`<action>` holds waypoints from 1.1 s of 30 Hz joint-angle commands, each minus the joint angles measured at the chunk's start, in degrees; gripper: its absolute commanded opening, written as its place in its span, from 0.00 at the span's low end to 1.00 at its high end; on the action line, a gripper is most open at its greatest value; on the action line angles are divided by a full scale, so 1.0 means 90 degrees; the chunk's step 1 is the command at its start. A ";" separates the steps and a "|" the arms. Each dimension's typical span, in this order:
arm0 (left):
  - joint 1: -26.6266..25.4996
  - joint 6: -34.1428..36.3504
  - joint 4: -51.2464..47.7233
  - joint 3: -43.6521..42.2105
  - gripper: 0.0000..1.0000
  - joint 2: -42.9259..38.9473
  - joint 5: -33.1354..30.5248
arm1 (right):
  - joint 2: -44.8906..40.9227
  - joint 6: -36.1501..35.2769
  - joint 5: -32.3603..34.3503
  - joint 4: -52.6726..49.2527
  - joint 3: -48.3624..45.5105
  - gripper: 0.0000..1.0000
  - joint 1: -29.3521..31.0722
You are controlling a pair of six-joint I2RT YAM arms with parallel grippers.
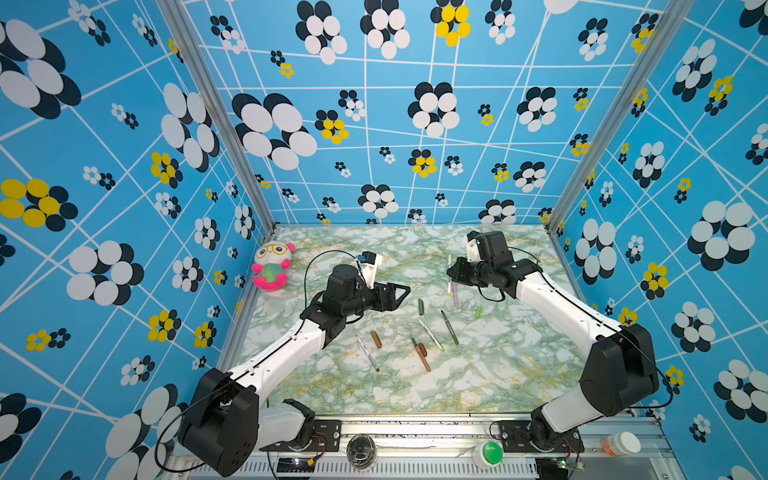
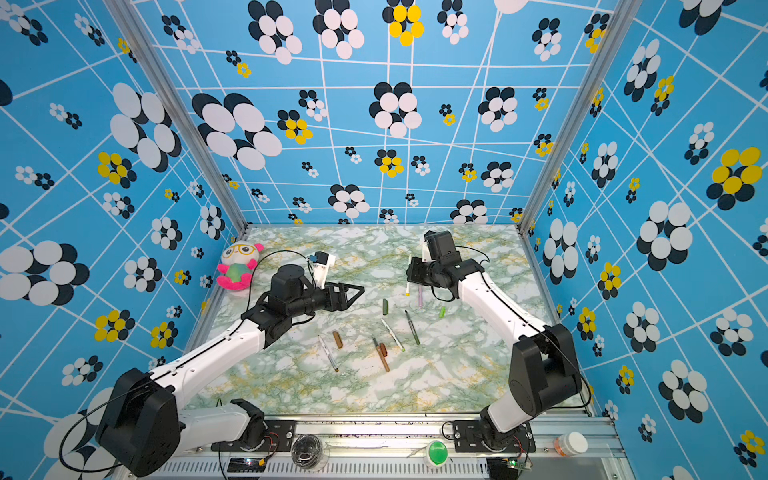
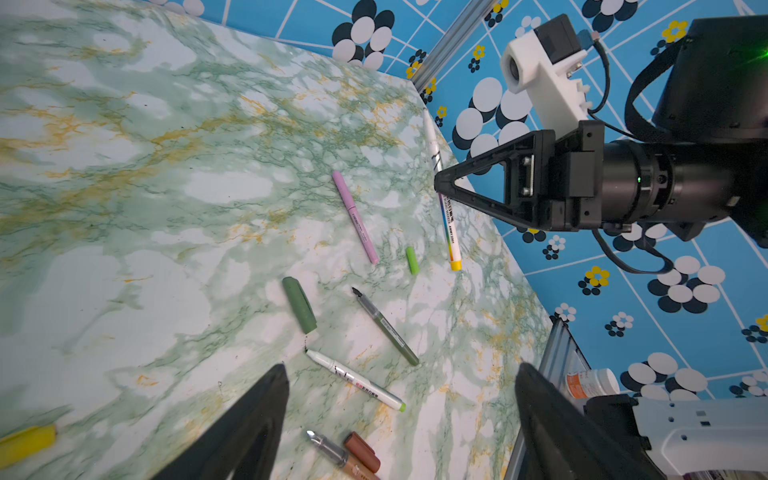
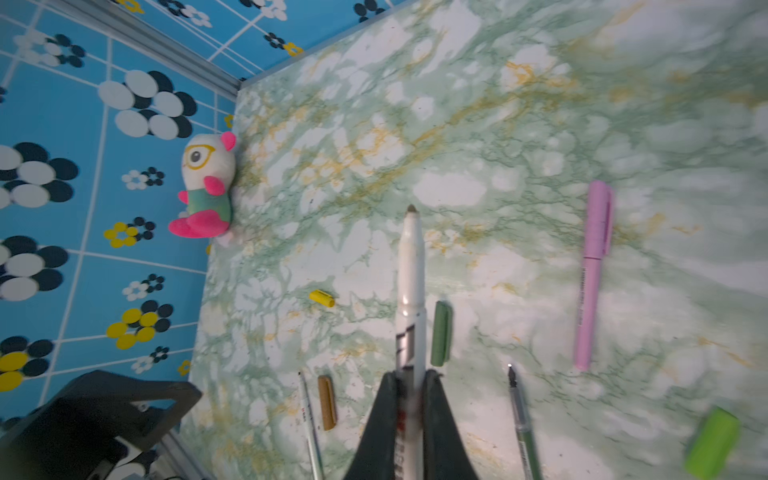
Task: Insert the pens into the pen caps
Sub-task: 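Lift the white marker toward the left gripper while the left arm approaches, then grasp the white marker with the left gripper and open the right gripper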
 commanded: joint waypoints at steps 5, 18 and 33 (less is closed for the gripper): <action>-0.0282 -0.0326 0.0776 0.0355 0.80 0.0360 0.0550 | -0.0142 0.0325 -0.1142 0.0659 0.0172 0.02 0.0450; -0.0430 -0.0518 0.1059 0.0698 0.72 0.1001 0.0524 | -0.0082 0.0672 -0.1386 0.1124 0.0187 0.01 0.0672; -0.0459 -0.0644 0.1205 0.0843 0.49 0.1291 0.0495 | -0.0186 0.0896 -0.1493 0.1574 -0.0093 0.01 0.0740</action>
